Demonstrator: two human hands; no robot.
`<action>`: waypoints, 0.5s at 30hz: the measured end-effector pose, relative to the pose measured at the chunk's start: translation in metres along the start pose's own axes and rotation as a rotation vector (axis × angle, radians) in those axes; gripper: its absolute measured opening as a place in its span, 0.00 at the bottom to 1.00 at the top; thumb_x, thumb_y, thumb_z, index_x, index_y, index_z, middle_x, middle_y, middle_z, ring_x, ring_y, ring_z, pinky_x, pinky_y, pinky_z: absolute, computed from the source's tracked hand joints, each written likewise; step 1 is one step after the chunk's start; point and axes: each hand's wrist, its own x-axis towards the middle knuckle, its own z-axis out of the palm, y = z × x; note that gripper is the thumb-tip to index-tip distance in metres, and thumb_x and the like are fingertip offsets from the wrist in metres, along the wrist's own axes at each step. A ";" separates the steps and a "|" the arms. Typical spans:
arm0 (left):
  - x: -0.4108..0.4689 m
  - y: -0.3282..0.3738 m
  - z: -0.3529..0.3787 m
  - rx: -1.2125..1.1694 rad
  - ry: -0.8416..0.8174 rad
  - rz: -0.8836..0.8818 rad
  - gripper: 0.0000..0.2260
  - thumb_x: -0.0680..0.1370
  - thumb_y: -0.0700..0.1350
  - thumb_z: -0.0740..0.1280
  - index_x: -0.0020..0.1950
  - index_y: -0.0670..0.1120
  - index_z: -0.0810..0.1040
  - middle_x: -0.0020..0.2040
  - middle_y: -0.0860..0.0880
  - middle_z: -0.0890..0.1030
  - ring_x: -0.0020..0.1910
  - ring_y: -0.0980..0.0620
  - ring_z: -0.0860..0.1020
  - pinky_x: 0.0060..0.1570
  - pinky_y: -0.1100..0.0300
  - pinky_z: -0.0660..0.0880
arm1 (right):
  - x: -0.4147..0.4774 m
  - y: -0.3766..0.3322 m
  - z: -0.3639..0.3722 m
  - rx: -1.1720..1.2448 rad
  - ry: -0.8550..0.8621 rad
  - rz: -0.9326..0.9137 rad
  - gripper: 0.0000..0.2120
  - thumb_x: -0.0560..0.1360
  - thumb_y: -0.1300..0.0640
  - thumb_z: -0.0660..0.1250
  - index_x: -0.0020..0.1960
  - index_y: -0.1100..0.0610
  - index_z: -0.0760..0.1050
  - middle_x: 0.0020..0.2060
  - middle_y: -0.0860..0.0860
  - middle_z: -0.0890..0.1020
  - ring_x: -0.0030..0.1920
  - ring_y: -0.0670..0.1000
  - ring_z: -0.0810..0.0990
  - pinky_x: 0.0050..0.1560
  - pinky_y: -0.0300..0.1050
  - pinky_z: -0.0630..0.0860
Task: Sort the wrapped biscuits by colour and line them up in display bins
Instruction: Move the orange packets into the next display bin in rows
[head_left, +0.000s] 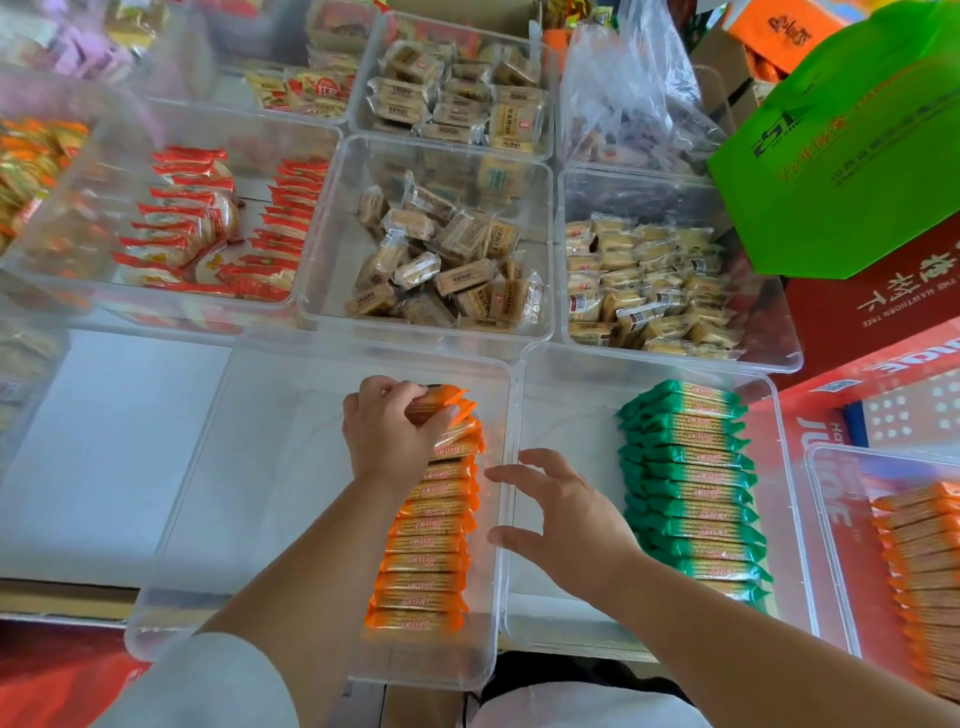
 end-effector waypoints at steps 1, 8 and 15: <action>0.002 0.002 0.000 0.003 -0.004 -0.010 0.20 0.72 0.66 0.72 0.54 0.52 0.83 0.56 0.50 0.74 0.57 0.47 0.69 0.55 0.48 0.72 | 0.000 0.000 0.000 -0.001 0.002 -0.001 0.29 0.74 0.35 0.69 0.73 0.32 0.63 0.76 0.39 0.61 0.63 0.48 0.76 0.60 0.47 0.77; 0.015 0.017 -0.007 -0.024 -0.088 -0.173 0.22 0.67 0.67 0.76 0.52 0.54 0.83 0.54 0.52 0.75 0.57 0.48 0.71 0.52 0.51 0.73 | -0.001 0.000 0.000 0.002 0.000 -0.005 0.29 0.75 0.36 0.69 0.73 0.32 0.63 0.76 0.40 0.61 0.64 0.48 0.76 0.61 0.47 0.76; 0.007 0.020 0.000 -0.449 -0.083 -0.566 0.40 0.59 0.66 0.80 0.65 0.57 0.68 0.62 0.50 0.76 0.56 0.46 0.78 0.53 0.47 0.79 | -0.003 0.001 0.002 0.027 -0.002 -0.003 0.29 0.75 0.36 0.68 0.74 0.32 0.62 0.75 0.39 0.61 0.63 0.48 0.76 0.60 0.47 0.75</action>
